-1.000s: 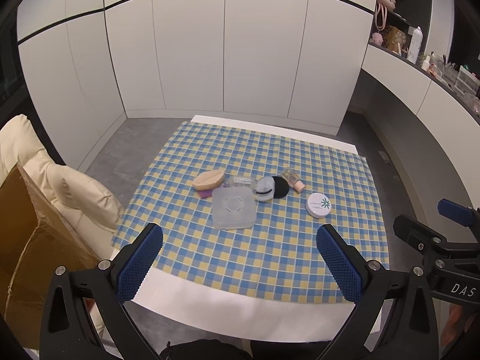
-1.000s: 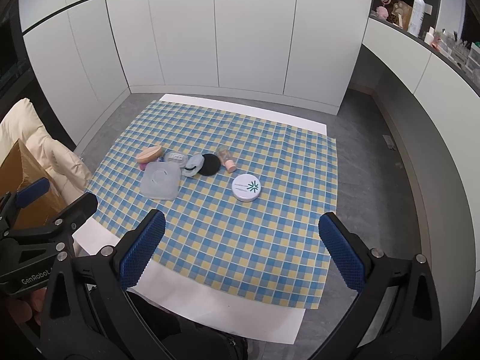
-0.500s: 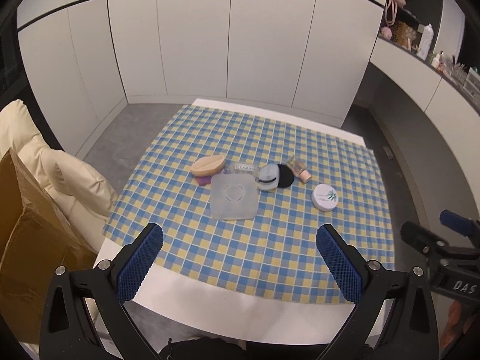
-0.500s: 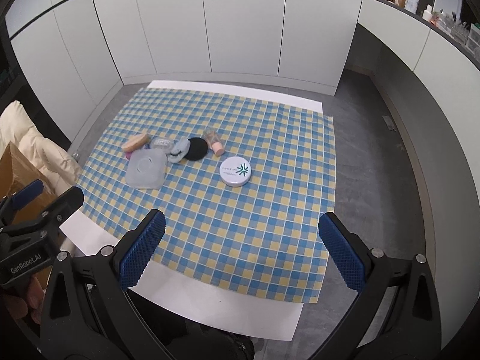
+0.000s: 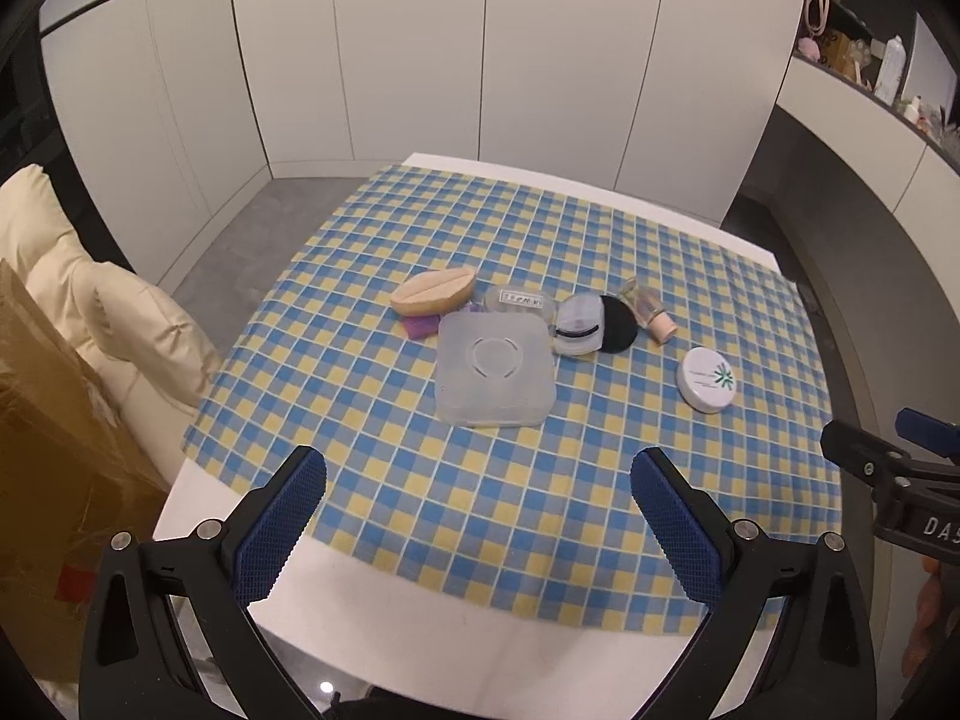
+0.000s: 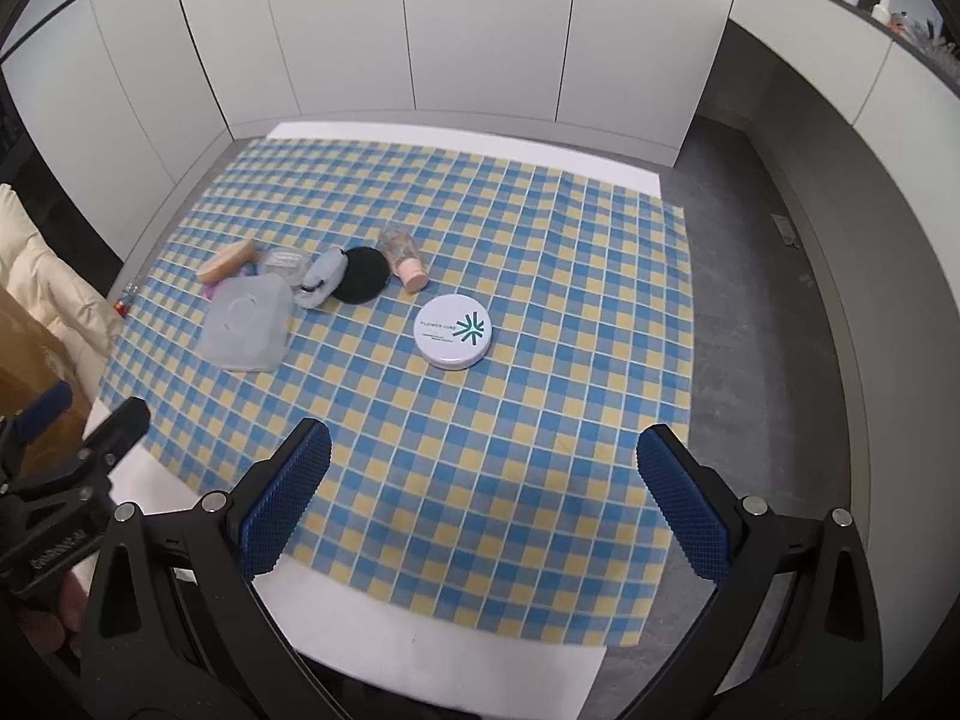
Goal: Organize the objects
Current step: 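Move both open tools from the box over to the checkered table, then grasp the clear square case with the left tool while the right tool grasps the white compact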
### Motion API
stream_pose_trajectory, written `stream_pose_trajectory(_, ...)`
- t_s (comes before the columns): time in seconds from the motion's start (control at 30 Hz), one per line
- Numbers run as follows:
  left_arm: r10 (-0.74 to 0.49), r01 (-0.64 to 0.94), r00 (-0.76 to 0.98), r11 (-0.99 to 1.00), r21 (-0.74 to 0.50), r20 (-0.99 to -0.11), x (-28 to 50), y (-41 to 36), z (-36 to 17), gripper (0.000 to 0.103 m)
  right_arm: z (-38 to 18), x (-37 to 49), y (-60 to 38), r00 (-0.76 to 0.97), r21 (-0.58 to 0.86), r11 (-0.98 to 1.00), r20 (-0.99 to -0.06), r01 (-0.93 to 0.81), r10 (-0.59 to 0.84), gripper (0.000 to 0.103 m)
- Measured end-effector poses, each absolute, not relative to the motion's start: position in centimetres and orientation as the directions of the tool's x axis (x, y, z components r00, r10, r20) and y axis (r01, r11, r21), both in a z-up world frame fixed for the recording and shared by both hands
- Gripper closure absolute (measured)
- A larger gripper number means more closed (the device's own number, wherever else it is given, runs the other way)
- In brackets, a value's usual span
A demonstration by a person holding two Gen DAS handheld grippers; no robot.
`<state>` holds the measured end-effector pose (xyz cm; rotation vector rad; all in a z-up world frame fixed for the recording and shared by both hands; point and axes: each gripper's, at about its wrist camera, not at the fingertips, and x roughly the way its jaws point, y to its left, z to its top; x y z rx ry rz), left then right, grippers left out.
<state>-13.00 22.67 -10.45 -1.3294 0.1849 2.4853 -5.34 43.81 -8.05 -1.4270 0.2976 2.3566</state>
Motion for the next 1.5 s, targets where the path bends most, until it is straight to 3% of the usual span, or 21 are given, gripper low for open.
stream_pose_trajectory(1.0,0.147,-0.313,-0.378,-0.949,-0.023,-0.914,-20.9,26.1,-21.2,0.002,-19.4,-11.8,47.3,-0.322,-0.016,-0.916,-0.934,-0.401,0.157,0.0)
stream_pose_trajectory(1.3,0.151,-0.334,-0.396,-0.943,-0.012,-0.906,-21.7,27.0,-21.7,0.011,-20.8,-13.8,46.8,-0.325,-0.029,-0.921,-0.931,-0.388,0.166,0.001)
stream_pose_trajectory(1.4,0.152,-0.335,-0.405,-0.942,-0.008,-0.902,-21.9,27.4,-21.5,0.021,-20.8,-14.7,46.7,-0.34,-0.033,-0.922,-0.924,-0.386,0.176,0.011)
stream_pose_trajectory(1.5,0.153,-0.328,-0.397,-0.944,-0.016,-0.905,-22.2,27.6,-21.3,0.021,-20.8,-15.4,47.0,-0.354,-0.011,-0.922,-0.922,-0.388,0.16,0.023)
